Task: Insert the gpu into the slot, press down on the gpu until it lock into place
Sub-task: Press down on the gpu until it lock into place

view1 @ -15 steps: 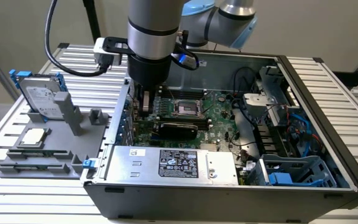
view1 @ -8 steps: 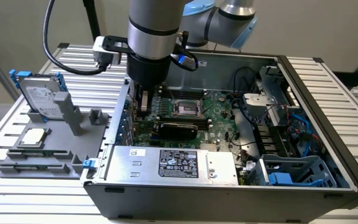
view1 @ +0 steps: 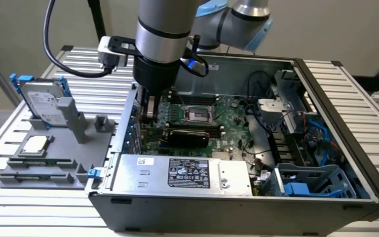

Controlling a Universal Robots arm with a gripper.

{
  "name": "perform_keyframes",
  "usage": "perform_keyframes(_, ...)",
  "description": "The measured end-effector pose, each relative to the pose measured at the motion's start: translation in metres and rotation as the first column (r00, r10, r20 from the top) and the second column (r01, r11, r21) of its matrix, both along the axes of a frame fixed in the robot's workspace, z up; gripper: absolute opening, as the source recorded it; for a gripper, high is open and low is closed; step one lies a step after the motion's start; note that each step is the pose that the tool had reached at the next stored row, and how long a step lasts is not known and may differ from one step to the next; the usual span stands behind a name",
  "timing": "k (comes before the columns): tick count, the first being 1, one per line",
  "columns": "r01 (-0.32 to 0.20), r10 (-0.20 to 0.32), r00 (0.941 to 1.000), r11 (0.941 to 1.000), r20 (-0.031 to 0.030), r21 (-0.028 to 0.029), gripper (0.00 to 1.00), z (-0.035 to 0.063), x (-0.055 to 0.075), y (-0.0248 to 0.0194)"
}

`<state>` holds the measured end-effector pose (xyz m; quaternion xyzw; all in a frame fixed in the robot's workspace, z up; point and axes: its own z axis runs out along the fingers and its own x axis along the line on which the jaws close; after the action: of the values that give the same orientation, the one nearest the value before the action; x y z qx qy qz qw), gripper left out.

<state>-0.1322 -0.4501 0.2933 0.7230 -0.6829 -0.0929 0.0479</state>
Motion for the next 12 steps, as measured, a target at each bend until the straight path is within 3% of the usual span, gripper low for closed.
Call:
perform_keyframes(8, 0.000, 0.000, 0.9997, 1.0000, -0.0249, -0.0088, 0.11, 0.0011, 0.0003, 0.0000)
perform_keyframes(12, 0.000, 0.000, 0.9992, 0.9999, -0.0407, -0.0125, 0.11, 0.0040, 0.0019, 0.0000)
